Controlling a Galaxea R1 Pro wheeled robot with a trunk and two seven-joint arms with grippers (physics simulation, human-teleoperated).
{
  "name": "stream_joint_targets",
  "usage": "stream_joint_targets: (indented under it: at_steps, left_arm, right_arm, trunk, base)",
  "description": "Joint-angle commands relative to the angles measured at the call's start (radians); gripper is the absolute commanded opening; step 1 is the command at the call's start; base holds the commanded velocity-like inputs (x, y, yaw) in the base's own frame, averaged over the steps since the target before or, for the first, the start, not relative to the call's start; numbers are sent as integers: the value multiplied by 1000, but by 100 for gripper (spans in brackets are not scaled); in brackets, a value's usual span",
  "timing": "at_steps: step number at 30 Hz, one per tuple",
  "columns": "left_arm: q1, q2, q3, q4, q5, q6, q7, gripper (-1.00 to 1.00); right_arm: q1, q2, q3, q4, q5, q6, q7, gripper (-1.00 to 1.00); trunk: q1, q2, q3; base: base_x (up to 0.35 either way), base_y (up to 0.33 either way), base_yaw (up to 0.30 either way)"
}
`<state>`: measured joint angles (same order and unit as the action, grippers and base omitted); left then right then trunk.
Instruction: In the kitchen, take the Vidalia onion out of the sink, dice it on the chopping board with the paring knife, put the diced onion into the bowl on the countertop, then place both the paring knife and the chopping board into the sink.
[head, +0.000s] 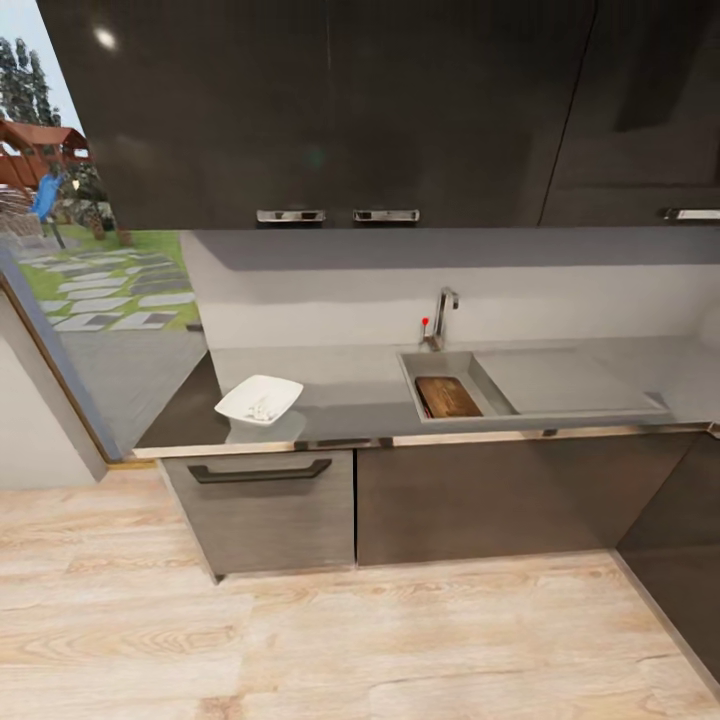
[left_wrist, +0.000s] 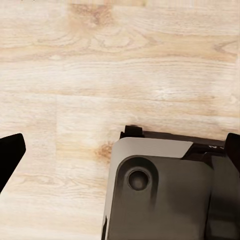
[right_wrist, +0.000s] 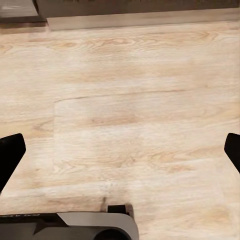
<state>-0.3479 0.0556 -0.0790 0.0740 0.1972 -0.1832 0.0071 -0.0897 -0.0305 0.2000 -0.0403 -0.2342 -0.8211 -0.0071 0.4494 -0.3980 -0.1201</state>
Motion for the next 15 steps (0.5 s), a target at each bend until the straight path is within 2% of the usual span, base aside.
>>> stream_joint_targets:
  at_steps: [1,15]
  left_arm:
    - [-2,0,-8,4,8,-7,1,100]
    - [-2,0,-8,4,7,-7,1,100]
  right_arm:
    - [-1,0,9,0,-8,-3,-1,100]
    - [0,0,9,0,-8,-3,-1,100]
  trunk:
    - [1,-2,0]
    - [1,-2,22]
  base:
    - [0,0,0]
    - [0,0,0]
